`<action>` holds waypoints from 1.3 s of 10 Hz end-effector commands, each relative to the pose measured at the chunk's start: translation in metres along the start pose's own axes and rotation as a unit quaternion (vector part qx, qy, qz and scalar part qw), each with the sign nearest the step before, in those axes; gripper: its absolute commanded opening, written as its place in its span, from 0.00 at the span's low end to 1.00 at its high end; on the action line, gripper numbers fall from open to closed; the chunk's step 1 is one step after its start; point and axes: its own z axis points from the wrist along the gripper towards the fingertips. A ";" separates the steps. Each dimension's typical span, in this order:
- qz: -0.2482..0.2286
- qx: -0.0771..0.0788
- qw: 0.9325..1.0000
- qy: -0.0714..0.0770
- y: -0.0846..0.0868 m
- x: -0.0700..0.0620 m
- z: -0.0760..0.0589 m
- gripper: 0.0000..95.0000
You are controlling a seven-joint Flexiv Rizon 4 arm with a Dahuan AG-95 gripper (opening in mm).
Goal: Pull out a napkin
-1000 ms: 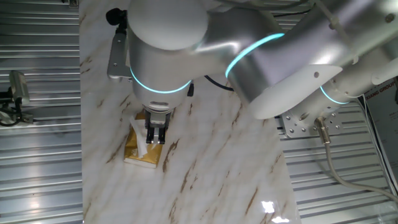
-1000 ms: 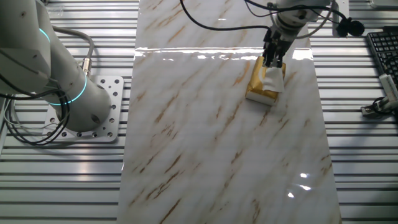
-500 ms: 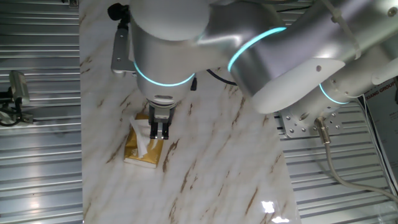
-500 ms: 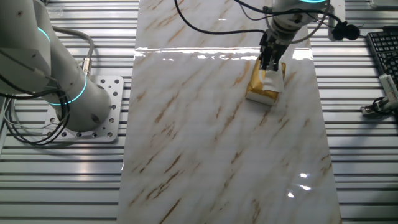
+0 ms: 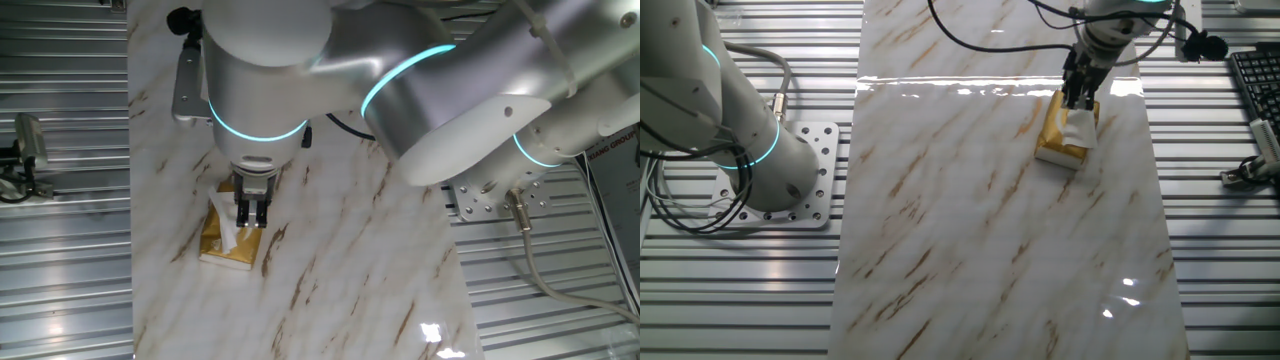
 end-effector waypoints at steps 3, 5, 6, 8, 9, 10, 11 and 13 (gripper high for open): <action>0.002 0.001 1.000 -0.002 0.005 -0.006 0.003 0.00; 0.010 -0.002 1.000 -0.006 0.006 -0.005 0.003 0.00; 0.015 -0.002 1.000 -0.011 0.008 -0.006 0.005 0.00; 0.023 -0.001 1.000 -0.010 0.013 -0.011 0.005 0.00; 0.025 0.000 1.000 -0.009 0.015 -0.013 0.005 0.00; 0.023 0.000 1.000 -0.007 0.017 -0.015 0.005 0.00; 0.019 0.000 1.000 -0.006 0.016 -0.016 0.005 0.00; 0.017 0.002 1.000 -0.009 0.016 -0.016 0.008 0.00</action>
